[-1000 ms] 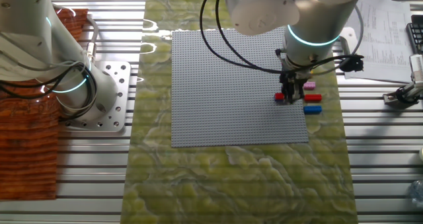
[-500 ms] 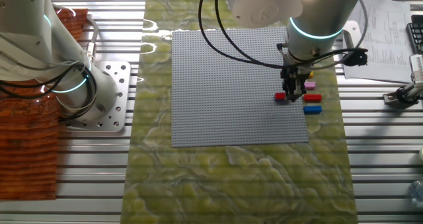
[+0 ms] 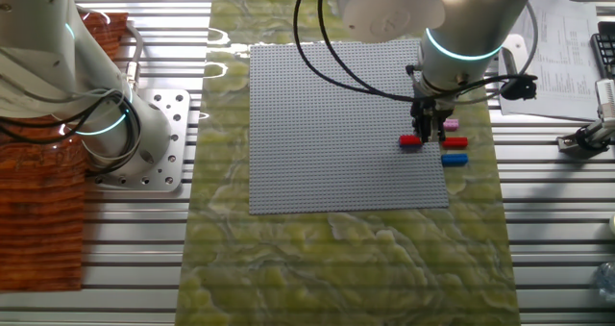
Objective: Stack small Lego blocks one on top of the other
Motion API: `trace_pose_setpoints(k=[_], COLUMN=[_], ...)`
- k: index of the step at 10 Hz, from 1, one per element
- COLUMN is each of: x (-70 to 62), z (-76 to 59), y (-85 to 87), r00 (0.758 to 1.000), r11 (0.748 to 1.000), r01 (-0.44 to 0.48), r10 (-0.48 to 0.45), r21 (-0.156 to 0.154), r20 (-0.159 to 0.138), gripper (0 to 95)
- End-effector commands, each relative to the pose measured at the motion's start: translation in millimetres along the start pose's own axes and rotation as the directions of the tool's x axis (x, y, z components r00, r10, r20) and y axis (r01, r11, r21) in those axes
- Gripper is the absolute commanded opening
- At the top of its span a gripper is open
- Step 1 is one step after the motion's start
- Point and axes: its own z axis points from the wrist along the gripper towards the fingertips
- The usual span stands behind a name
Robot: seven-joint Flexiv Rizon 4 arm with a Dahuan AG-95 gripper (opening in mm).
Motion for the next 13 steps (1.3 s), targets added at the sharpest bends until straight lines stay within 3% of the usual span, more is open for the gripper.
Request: trace_pose_setpoints(k=[1,8,13], x=[-2.8,0.0,0.2], z=[4.4,21.3,19.0], y=[0.0,-2.4,-2.2], r00=[1.0,1.0,1.0], r11=[1.0,1.0,1.0], r01=[0.0,0.003,0.003], r10=[0.0,-0.003,-0.003], r21=[0.0,0.001,0.002], r20=[0.006,0.0,-0.004], gripper=[0.0,0.0,0.0])
